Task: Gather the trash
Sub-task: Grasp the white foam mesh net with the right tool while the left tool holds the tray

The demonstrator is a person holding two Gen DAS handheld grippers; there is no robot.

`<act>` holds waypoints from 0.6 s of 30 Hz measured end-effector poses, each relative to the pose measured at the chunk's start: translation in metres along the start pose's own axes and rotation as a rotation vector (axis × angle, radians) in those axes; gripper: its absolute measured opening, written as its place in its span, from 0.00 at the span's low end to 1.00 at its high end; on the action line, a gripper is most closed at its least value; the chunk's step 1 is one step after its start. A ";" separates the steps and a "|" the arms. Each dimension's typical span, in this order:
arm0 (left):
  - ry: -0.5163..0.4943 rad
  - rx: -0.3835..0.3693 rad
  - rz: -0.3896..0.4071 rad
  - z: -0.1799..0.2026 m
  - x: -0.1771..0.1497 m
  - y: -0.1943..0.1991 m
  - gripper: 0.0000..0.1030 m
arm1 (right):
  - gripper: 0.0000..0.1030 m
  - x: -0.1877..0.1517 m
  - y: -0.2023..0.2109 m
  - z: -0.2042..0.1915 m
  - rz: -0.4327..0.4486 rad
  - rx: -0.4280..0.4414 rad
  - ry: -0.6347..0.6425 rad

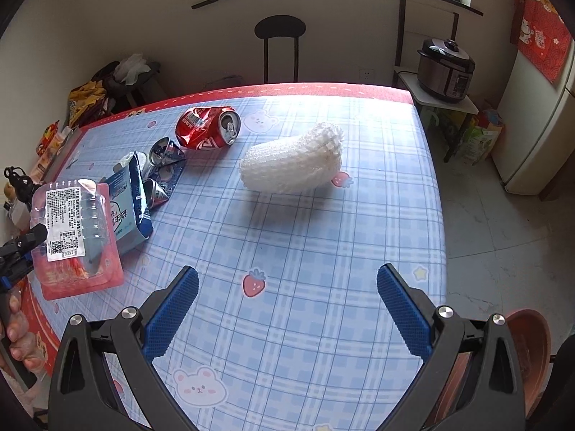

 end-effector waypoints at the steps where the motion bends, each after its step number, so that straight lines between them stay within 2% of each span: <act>1: 0.004 0.009 0.013 -0.002 0.003 0.003 0.49 | 0.95 0.008 -0.007 0.000 0.008 0.004 -0.001; 4: 0.028 0.022 0.047 -0.011 0.011 0.012 0.49 | 0.95 0.034 -0.037 0.004 0.009 0.005 -0.058; 9: 0.056 0.040 0.077 -0.021 0.015 0.022 0.49 | 0.95 0.062 -0.090 0.026 -0.035 -0.017 -0.263; 15: 0.058 0.055 0.090 -0.027 0.014 0.028 0.49 | 0.93 0.062 -0.129 0.046 -0.053 -0.052 -0.577; 18: 0.061 0.059 0.098 -0.030 0.014 0.029 0.49 | 0.93 0.059 -0.142 0.046 -0.074 -0.064 -0.644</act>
Point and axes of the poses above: each gripper's, at about its wrist camera, not at the fingertips, and y roughly against the way its jaws point, z to its right, x to its top, the point moved 1 cm from there along -y, roughly the way its jaws point, and after that the axes turned 8 degrees about z, right-handed, at the moved point
